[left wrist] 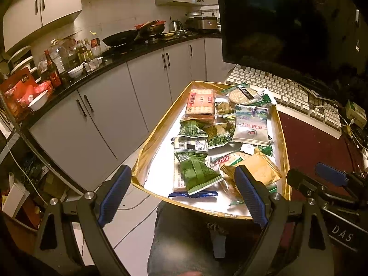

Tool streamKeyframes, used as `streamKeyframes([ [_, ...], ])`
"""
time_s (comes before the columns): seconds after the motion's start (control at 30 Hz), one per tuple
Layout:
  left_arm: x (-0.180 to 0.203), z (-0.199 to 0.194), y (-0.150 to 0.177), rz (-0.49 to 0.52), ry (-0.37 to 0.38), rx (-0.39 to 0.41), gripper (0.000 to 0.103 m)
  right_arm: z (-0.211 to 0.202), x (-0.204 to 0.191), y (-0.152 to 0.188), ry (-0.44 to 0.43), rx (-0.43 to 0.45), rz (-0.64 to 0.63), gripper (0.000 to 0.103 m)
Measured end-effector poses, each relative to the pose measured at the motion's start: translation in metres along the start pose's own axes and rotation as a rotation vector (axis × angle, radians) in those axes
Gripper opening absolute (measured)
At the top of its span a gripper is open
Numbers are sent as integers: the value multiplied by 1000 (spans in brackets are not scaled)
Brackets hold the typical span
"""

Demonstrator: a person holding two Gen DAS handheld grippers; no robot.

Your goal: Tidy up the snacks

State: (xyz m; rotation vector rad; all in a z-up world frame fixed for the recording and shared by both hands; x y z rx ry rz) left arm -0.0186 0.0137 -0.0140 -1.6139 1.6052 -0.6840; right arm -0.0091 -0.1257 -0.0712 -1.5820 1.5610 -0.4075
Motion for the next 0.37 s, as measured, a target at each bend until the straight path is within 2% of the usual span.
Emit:
streamKeyframes([
  [0.37, -3, 2, 1, 13, -8, 0, 91, 0, 1, -1, 0, -3, 1, 70],
])
Point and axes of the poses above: each gripper's, at about its wrist camera, not at the fingertips, and z roughly the way its jaws point, x to its right, y to its underside, the point moved 3 cm from there along z, roughly the way its jaws point, and after that the axes turned 5 degrees about x, right-handed, at the moved point
